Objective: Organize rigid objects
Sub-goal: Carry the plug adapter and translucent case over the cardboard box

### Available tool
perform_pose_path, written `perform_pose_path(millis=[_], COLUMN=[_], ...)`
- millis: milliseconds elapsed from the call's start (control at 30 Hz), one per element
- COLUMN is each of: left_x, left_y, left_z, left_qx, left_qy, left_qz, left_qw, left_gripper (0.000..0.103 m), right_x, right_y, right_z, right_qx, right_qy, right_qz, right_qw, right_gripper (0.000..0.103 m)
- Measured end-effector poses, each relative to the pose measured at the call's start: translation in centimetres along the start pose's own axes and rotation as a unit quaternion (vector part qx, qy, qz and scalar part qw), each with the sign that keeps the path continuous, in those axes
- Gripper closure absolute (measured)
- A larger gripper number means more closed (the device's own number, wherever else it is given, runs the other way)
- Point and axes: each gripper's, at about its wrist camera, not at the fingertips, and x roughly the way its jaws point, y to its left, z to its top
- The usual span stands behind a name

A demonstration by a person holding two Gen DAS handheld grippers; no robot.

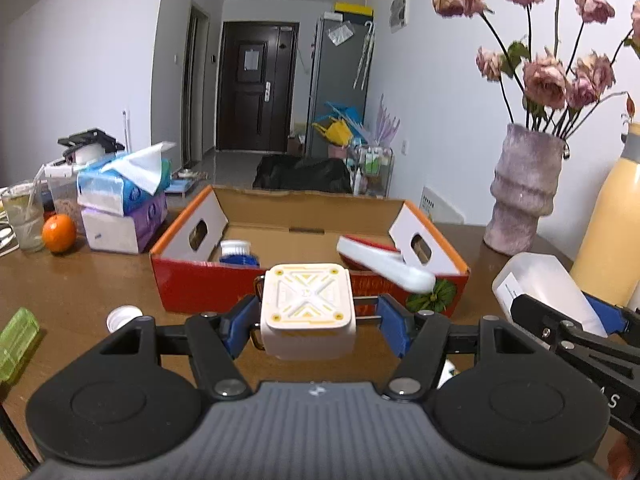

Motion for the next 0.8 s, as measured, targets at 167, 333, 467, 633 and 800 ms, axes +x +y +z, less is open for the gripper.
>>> perform_pose_path(millis=[167,333,467,633,800], left_x=[0.3,1.2,2.1,3.4,4.8], left_y=[0.3,0.8,1.1,1.6,2.1], left_z=[1.4,2.5,3.2,3.9,4.5], left_qx=[-0.006,-0.011,-0.015,-0.018,-0.021], left_qy=[-0.012,-0.017,-0.020,-0.021,-0.020], left_qz=[-0.002,0.000,0.005,0.011,0.019], left_qw=[0.9999,0.9998,0.9997,0.9995,0.9994], left_gripper=[0.037,0.037,0.037,0.037,0.037], right_x=[0.6,1.7,2.7,4.3,6.0], right_y=[0.4,0.3,0.2,0.5,0.9], right_z=[1.1,2.0,2.4,3.3,4.1], right_qx=[-0.005,-0.006,-0.006,0.001,0.006], right_qy=[-0.009,-0.007,-0.003,-0.005,-0.002], right_qz=[0.002,0.002,0.003,0.009,0.020], right_qw=[1.000,1.000,1.000,1.000,1.000], right_gripper=[0.039,0.039,0.039,0.039,0.039])
